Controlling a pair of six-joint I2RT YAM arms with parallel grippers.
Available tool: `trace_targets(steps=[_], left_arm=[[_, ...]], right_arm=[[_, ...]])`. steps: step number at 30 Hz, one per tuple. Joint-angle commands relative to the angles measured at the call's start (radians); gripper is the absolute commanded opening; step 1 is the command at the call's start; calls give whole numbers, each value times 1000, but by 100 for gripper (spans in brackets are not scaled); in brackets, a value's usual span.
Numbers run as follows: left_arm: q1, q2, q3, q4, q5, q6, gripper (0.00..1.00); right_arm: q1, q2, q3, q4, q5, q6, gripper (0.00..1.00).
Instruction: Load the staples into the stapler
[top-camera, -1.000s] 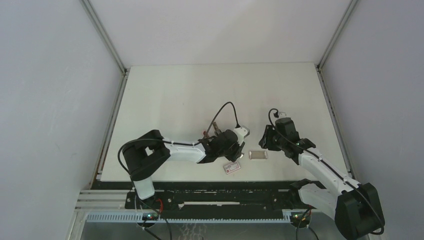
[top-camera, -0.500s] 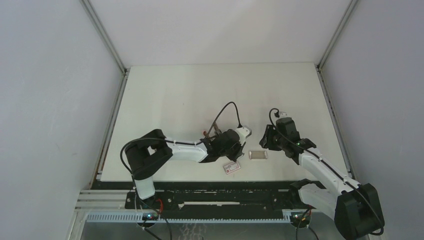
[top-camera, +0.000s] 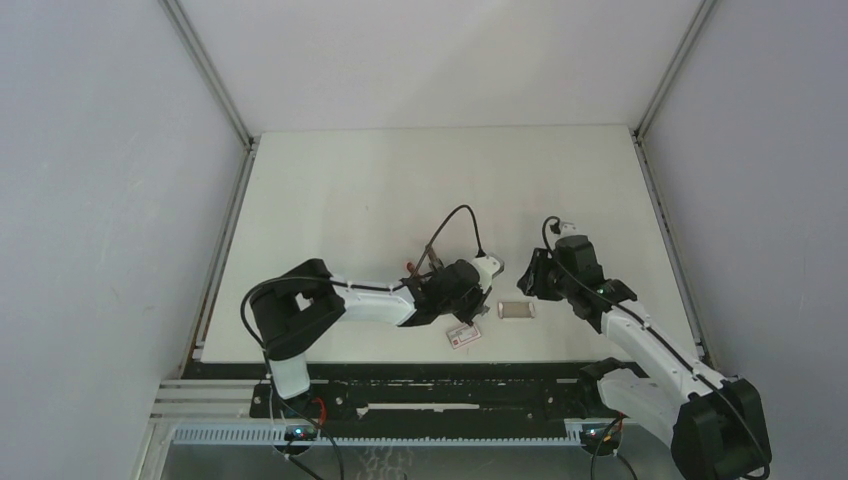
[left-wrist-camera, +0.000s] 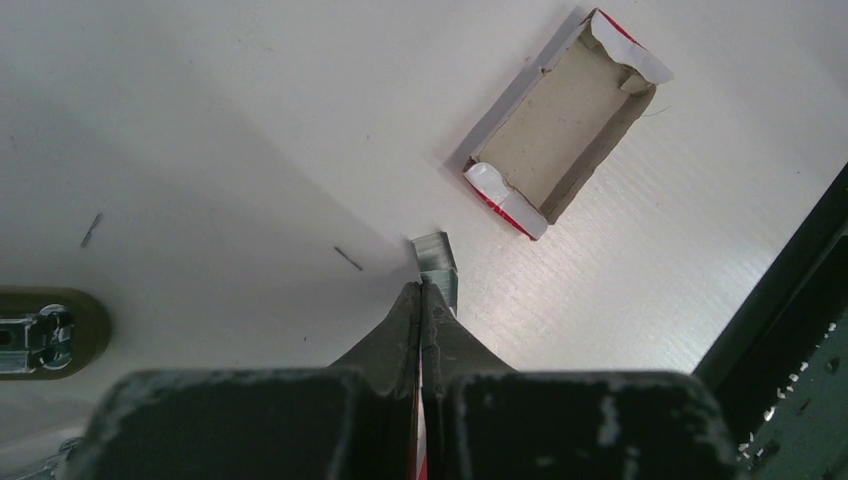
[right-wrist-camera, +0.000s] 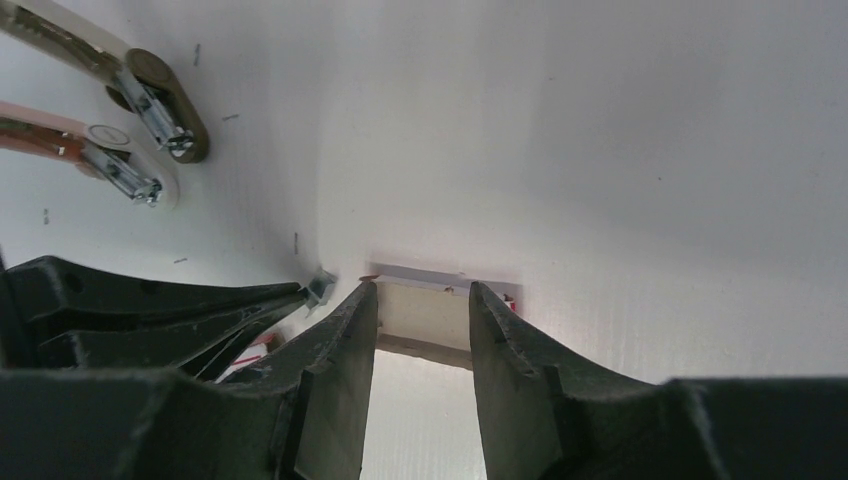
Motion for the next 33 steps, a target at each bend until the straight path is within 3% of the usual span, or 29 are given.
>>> trace_targets(steps=[1, 9, 11, 15, 19, 22, 25, 29, 33], left_arm=[[-4, -107, -30, 38, -5, -19, 0], [18, -270, -141, 103, -1, -118, 0], [35, -310, -178, 140, 35, -156, 0], [74, -437, -268, 224, 123, -221, 0], [116, -594, -352, 311, 234, -285, 0], [132, -692, -388, 279, 202, -274, 0], [146, -716, -364, 111, 131, -206, 0], [136, -658, -328, 52, 75, -129, 25], [102, -536, -257, 40, 36, -23, 38]], right_arm=[[-7, -68, 0, 14, -58, -20, 39], [-32, -137, -2, 40, -230, -38, 40], [-44, -160, -22, 93, -339, -37, 42], [-92, -225, -77, 259, -620, 20, 54], [-107, -281, -120, 477, -826, 143, 60], [-110, -312, -108, 447, -786, 127, 64], [-94, -298, -84, 296, -610, 42, 64], [-30, -258, -74, 151, -359, 37, 63], [-26, -245, -78, 126, -262, 54, 62]])
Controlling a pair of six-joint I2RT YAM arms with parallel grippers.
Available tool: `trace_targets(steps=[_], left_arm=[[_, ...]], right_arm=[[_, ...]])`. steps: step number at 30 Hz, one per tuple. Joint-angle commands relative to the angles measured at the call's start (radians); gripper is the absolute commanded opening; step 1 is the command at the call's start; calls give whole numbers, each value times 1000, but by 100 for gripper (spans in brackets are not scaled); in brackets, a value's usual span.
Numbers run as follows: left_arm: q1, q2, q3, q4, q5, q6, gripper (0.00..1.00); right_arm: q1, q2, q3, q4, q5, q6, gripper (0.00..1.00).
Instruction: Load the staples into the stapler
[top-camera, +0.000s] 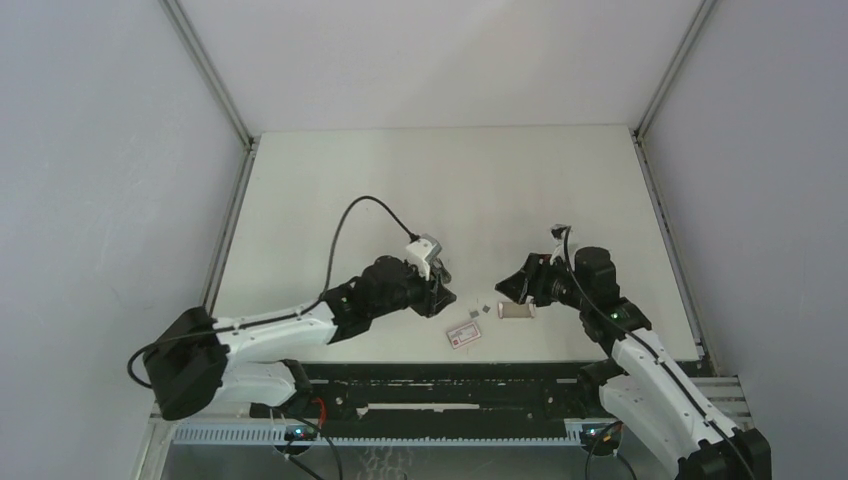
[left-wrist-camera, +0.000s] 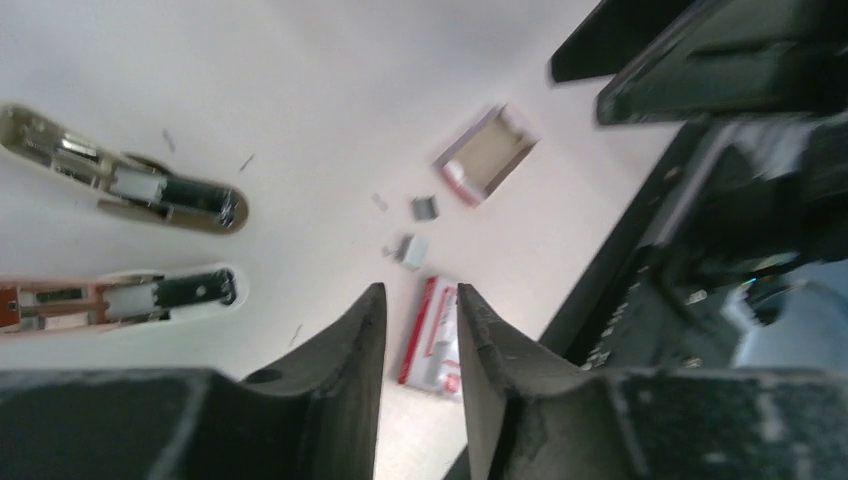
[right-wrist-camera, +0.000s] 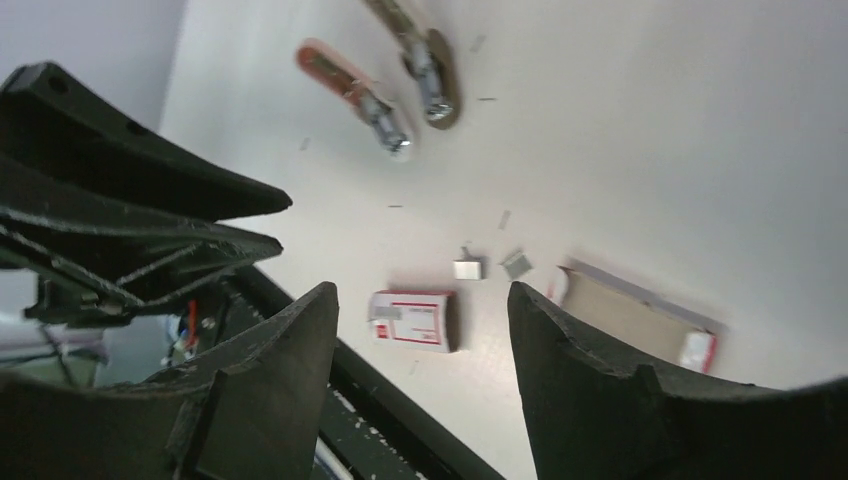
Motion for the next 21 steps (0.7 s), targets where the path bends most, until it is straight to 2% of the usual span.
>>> trace_targets(steps=[1, 5, 10, 21], left_arm=[[-38, 121, 127, -50, -62, 143, 40], [-51, 235, 200, -37, -26, 179, 46], [-54, 353, 266, -64, 4, 205, 49], [-96, 489, 351, -145, -92, 261, 56]], right_arm=[[9, 7, 30, -60, 187, -7, 62], [28, 52, 44, -88, 210, -71, 61], [91, 98, 66, -116, 309, -105, 60], [91, 131, 66, -95, 313, -90, 58]])
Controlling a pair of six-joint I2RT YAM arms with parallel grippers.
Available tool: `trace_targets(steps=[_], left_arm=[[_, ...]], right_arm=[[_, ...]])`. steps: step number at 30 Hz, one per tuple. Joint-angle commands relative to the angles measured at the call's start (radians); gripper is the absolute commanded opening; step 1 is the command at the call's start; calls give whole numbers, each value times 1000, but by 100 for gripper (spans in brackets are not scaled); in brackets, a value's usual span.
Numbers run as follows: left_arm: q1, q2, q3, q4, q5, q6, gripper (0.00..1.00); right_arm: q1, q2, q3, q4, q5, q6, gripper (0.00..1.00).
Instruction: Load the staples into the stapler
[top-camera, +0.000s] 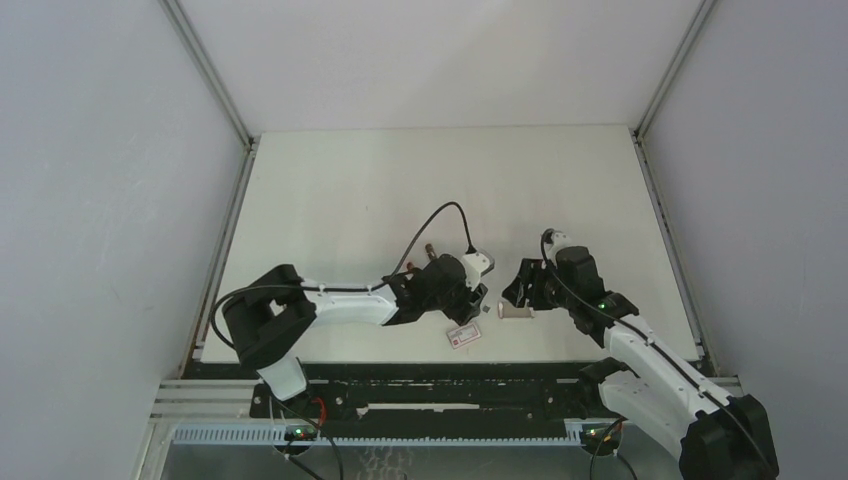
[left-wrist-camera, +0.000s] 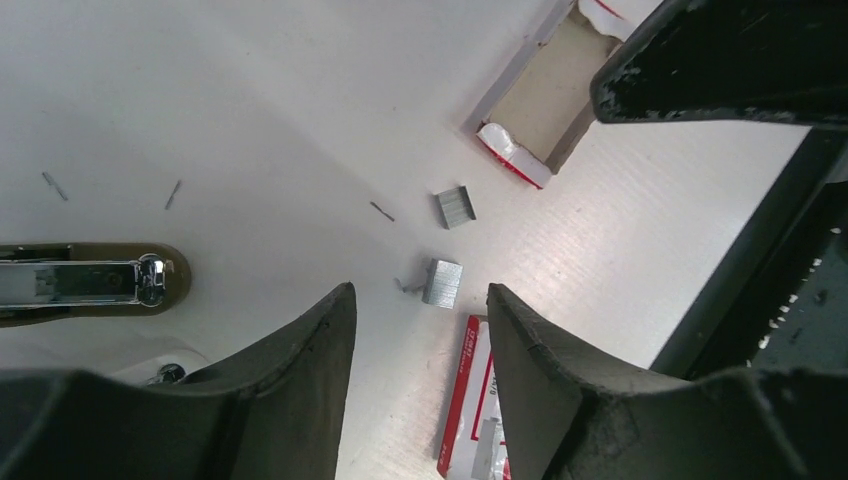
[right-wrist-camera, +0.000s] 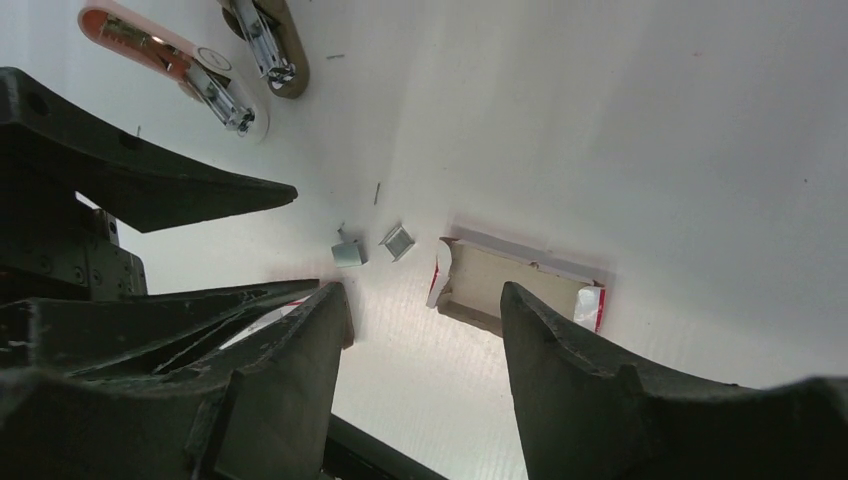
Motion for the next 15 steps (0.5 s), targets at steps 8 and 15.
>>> trace_targets(steps=[8, 15], left_arm=[[-24, 71, 103, -34, -56, 54, 59], [-26, 90, 114, -63, -106, 56, 59]], right_arm=[[1, -30, 43, 17, 27, -14, 58], [0, -44, 42, 14, 24, -9, 57]])
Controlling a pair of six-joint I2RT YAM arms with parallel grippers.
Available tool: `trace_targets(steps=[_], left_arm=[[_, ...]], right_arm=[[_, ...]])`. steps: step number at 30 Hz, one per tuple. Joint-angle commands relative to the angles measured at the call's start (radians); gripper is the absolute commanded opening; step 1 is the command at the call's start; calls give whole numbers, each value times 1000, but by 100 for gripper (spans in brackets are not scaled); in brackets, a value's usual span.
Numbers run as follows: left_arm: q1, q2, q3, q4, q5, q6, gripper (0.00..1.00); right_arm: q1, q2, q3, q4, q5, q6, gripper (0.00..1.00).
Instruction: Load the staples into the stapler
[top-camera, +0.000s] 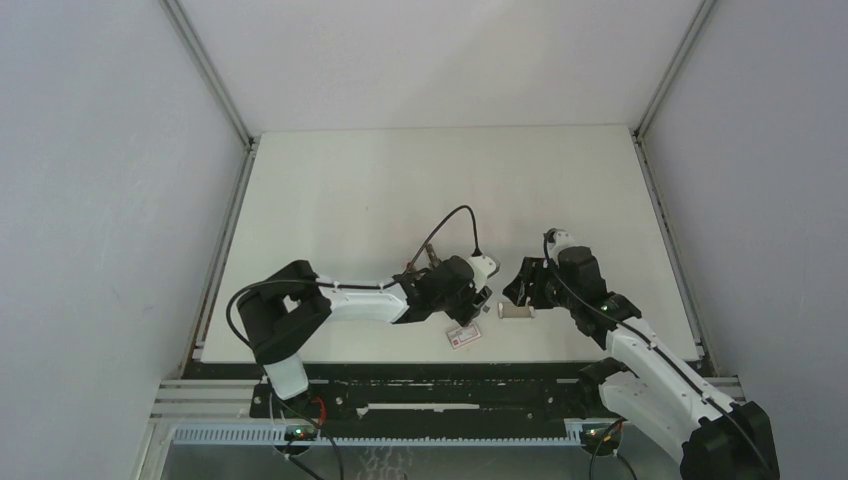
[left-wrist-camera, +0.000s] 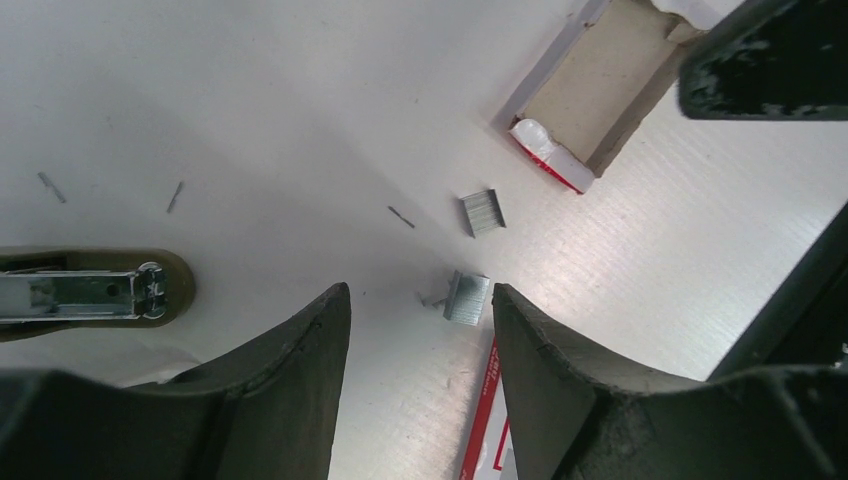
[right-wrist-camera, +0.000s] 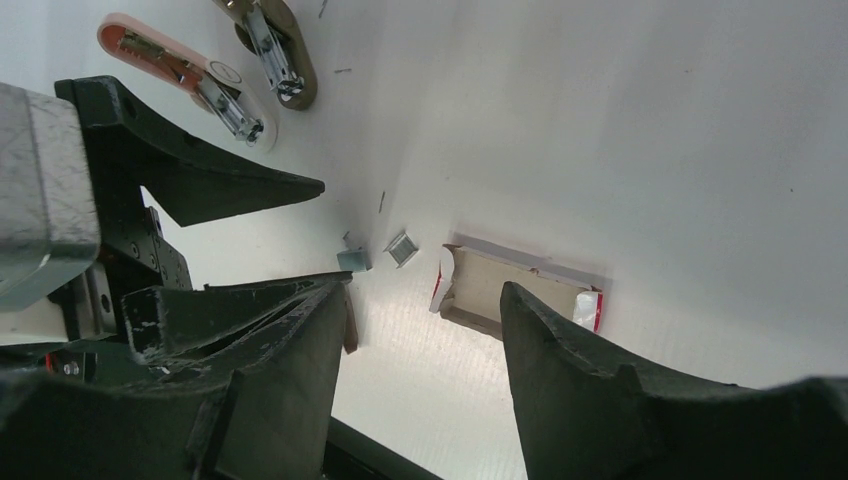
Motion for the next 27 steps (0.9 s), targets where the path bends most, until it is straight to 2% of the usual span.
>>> trace_targets(steps=[1, 14, 27], left_arm=[[-6, 6, 55, -9, -41, 26, 59], [-21, 27, 63, -14, 20, 48, 62], [-22, 10, 70, -67, -213, 75, 56]], right_arm=[[-1, -17, 37, 16, 10, -8, 57], [-3, -20, 29, 20, 7, -3, 57], [-11, -37, 21, 17, 5, 2, 57]])
